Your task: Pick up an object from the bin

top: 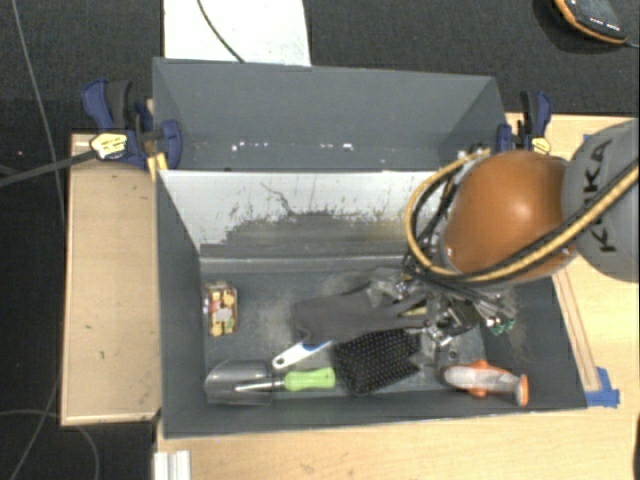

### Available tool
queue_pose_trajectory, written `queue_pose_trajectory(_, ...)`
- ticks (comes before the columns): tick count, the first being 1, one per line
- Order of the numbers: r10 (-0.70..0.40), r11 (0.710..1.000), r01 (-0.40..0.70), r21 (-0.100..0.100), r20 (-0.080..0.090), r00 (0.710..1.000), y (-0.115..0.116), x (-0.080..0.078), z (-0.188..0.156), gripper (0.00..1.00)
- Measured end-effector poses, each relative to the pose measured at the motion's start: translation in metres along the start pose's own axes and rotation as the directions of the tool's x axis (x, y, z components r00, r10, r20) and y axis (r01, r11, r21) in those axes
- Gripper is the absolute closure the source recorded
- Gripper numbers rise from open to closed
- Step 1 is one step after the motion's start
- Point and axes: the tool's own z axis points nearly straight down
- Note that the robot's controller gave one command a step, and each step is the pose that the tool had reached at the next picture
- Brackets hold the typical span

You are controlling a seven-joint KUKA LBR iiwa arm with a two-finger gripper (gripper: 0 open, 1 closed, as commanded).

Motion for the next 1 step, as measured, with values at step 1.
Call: queue_pose_trajectory(1, 0.054, 0.999, -0.054, 0.004, 0.009, 0.999, -0.001, -0.0048, -0.0219, 0.0)
